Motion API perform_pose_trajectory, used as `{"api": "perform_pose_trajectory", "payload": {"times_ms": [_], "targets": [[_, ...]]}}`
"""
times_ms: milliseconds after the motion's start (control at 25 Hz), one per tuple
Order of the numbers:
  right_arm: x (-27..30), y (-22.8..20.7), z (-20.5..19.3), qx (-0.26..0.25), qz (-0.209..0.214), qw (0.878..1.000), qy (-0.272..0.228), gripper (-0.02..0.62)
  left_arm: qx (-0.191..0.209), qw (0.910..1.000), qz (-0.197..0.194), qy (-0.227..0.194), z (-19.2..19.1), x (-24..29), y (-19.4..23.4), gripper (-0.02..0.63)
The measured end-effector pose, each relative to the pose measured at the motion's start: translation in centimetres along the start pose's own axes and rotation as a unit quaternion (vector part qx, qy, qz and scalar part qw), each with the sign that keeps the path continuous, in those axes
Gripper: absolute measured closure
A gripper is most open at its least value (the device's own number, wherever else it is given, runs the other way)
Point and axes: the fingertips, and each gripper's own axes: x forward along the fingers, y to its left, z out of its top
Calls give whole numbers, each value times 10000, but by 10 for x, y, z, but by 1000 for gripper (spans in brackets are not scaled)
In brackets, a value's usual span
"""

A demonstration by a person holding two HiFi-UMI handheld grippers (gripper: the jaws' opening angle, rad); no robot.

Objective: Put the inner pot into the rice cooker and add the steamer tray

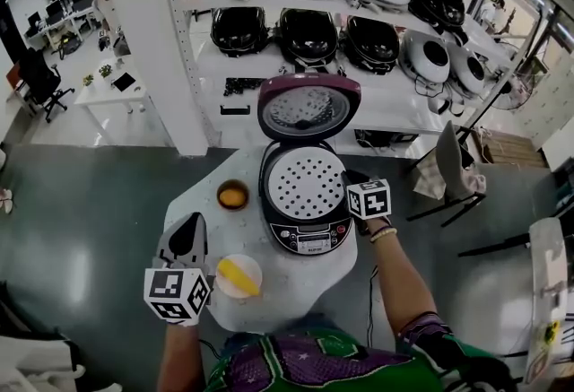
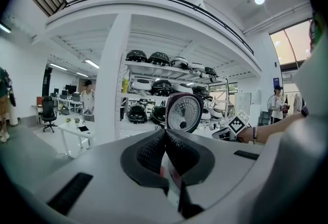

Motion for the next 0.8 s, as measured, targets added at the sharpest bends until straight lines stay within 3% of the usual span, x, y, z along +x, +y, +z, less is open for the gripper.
{"api": "perform_pose_trajectory", "payload": {"times_ms": [320,400,800], "targets": [[14,-3,-12,12,128,9995,282,558,23,10000,-14,89,-2,9,-7,585],[17,-5,-17,46,184,9993,324,589,26,9999,-8,108,-2,12,-11,586],[7,-8,-2,140,108,9998,60,588,52,9999,13,87,1,12,-8,586]]}}
